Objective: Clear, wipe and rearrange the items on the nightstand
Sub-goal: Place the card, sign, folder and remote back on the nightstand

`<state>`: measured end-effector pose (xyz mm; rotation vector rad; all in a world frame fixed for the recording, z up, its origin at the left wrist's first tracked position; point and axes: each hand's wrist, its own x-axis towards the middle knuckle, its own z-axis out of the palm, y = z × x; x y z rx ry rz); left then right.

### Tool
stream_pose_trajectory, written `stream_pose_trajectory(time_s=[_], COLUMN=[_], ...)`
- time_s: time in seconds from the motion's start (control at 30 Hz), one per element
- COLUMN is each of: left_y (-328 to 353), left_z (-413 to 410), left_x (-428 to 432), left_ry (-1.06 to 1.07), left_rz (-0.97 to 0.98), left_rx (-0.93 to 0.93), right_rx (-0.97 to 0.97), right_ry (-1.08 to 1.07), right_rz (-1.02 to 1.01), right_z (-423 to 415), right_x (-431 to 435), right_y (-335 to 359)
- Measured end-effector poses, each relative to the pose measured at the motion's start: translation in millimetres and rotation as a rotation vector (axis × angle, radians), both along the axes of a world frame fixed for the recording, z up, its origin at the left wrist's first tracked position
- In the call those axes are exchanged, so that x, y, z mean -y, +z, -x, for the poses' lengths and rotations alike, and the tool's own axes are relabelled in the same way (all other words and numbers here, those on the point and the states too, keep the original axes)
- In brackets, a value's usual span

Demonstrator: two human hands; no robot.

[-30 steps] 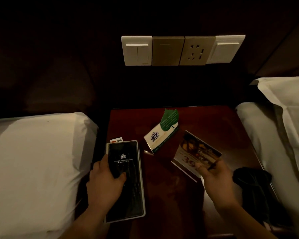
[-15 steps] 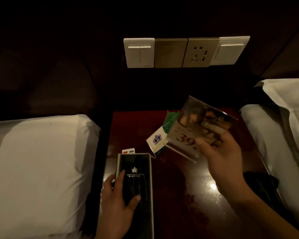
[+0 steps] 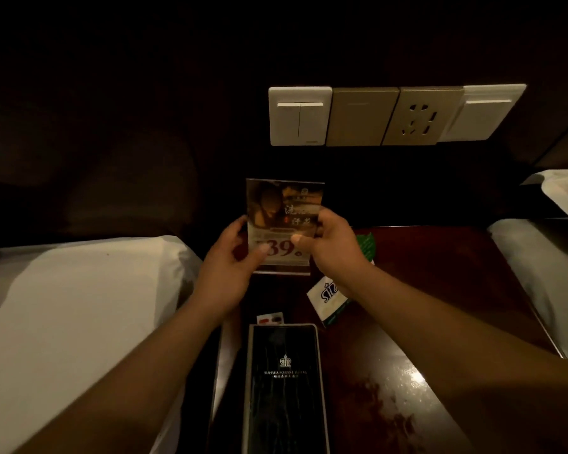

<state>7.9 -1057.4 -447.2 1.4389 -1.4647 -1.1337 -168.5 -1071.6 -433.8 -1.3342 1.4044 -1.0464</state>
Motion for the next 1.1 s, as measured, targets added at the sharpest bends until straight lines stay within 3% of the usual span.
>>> stream_pose_trajectory(time_s=[0.17,0.27,0.37,0.53,0.63,0.83,1.1], left_y=[-21.6,-37.3,-46.7,-60.5,-62.8,-60.6,-64.3], left_z=[3.7,-0.5,-3.4,1.1,2.4,-4.7,-11.3], left_x=[22.8,28.1,30.8,44.9,56.0,63.0,50.3], left_ry=[0.053,0.126,0.144,0.086,0.049,-0.025,0.002], left_rz=[-0.080,-0.122,-0.141,-0.080,-0.055,-0.035,-0.120], left_rx=[-0.079,-0.123,-0.123,-0.024,0.010,0.094,-0.017], right_rx=[-0.151,-0.400,-0.700,-1.239,-1.460,-1.511,-1.263], right_ry=[0.079,0.134,0.182,0.620,0.694,0.653,0.438], right_rz=[-0.073,-0.030,0.147,0.117,0.203,0.313,0.035], right_z=[6.1,19.4,44.4,70.2,78.0,89.9,114.4], right_x=[7.6,18.1,18.7,12.2,12.4,2.4,-5.1], right_y=[-5.5,-5.0,1.2,-3.1,-9.9,-15.3,-8.4])
